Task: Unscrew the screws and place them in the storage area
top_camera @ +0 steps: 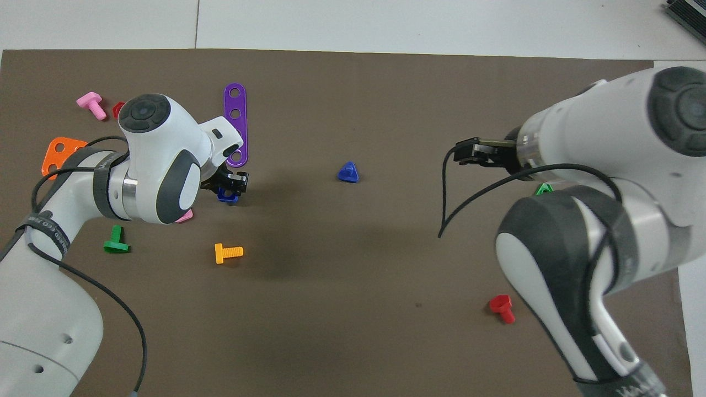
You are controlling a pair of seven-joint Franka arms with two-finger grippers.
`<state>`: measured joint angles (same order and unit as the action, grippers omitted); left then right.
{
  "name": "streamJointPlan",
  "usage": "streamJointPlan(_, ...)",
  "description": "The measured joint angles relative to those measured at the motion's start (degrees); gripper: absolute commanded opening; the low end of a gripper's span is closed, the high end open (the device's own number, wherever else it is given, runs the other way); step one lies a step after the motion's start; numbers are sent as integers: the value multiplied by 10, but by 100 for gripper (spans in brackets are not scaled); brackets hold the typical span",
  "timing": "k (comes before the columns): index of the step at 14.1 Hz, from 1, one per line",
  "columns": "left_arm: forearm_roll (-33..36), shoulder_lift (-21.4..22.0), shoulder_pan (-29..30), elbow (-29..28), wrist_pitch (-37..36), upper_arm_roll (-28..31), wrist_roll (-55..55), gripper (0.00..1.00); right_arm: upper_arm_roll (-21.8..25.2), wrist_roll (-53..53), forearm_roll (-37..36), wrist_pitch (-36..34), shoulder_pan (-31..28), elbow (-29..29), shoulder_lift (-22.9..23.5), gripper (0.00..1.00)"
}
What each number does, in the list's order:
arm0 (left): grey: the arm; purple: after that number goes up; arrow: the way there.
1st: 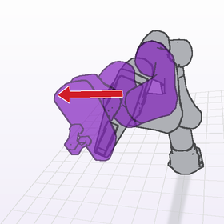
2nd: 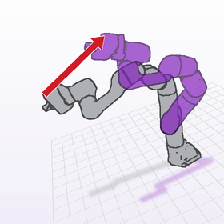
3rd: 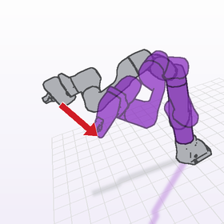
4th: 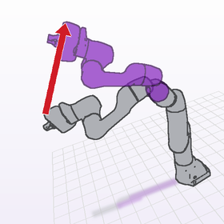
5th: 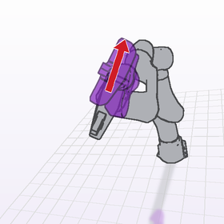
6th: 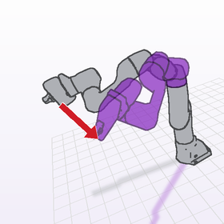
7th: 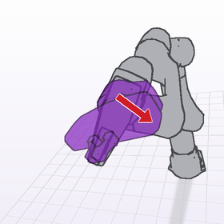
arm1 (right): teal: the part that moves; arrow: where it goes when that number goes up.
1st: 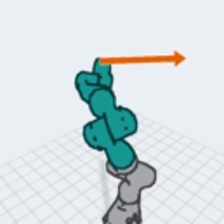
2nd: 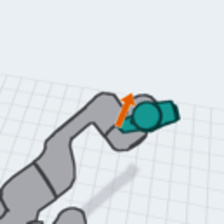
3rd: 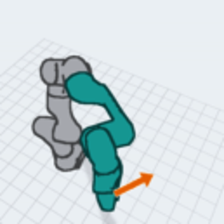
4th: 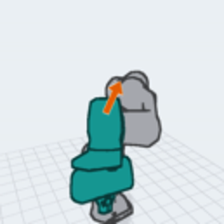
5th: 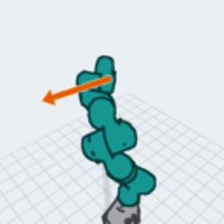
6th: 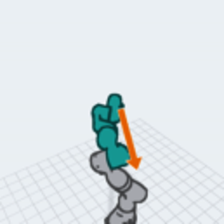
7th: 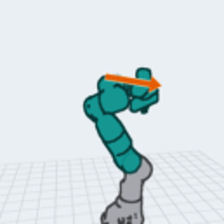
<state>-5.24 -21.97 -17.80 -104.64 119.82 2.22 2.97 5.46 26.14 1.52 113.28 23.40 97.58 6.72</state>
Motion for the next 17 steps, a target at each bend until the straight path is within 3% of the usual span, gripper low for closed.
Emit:
streamJointPlan(1,0,4,0,-5,0,0,-4,93,0,27,0,28,24,-7,28,100)
streamJointPlan(2,0,7,0,-9,0,0,-8,100,0,54,0,55,45,-19,59,100)
streamJointPlan(6,0,16,12,-3,5,4,-10,100,0,93,0,134,84,-54,152,100)
streamJointPlan(11,0,68,44,32,-29,10,-9,100,0,125,-31,177,133,-127,258,98)
streamJointPlan(13,0,98,54,39,-60,26,-9,100,1,126,-45,231,135,-136,287,93)
streamJointPlan(14,1,113,62,39,-76,34,-10,100,1,126,-51,247,135,-135,299,85)
streamJointPlan(17,27,145,74,39,-112,45,-14,100,1,121,-59,254,135,-128,315,71)
